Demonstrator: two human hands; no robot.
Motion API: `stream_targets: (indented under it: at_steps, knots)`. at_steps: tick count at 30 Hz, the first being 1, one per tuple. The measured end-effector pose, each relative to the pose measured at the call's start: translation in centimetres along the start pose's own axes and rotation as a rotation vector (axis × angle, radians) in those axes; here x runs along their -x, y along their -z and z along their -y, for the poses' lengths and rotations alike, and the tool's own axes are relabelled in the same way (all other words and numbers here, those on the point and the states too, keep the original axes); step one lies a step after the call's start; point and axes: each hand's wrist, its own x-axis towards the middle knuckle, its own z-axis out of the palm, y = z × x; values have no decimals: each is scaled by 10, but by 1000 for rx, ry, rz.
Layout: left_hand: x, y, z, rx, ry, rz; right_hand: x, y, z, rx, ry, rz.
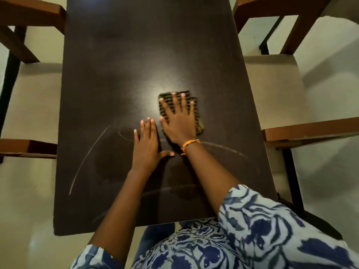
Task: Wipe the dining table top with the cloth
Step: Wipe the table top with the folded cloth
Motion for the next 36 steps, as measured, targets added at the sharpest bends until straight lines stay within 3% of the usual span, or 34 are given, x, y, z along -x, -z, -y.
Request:
stream_targets:
  at_steps: [3, 6, 15, 21, 25, 30, 36]
  knots:
    - [9, -1, 10, 11, 54, 12, 7, -8, 22, 24, 165, 57]
    - [17, -4, 11, -20, 40, -6, 16, -2, -4, 68, 251, 68]
    - [10, -3, -9, -32, -129, 44, 64, 36, -161, 47, -218, -67]
    - [6, -5, -10, -139, -116, 43, 66, 25, -132, -4, -443, -162]
    - [5, -9, -9, -131, -106, 49, 71, 10, -79, 3, -345, -127]
    - [7, -12, -6, -89, -110, -5, 82, -18, -1, -6, -78, -32]
    - [6, -8, -8, -153, -118, 24, 92, -7, -49, 35, 6, -31]
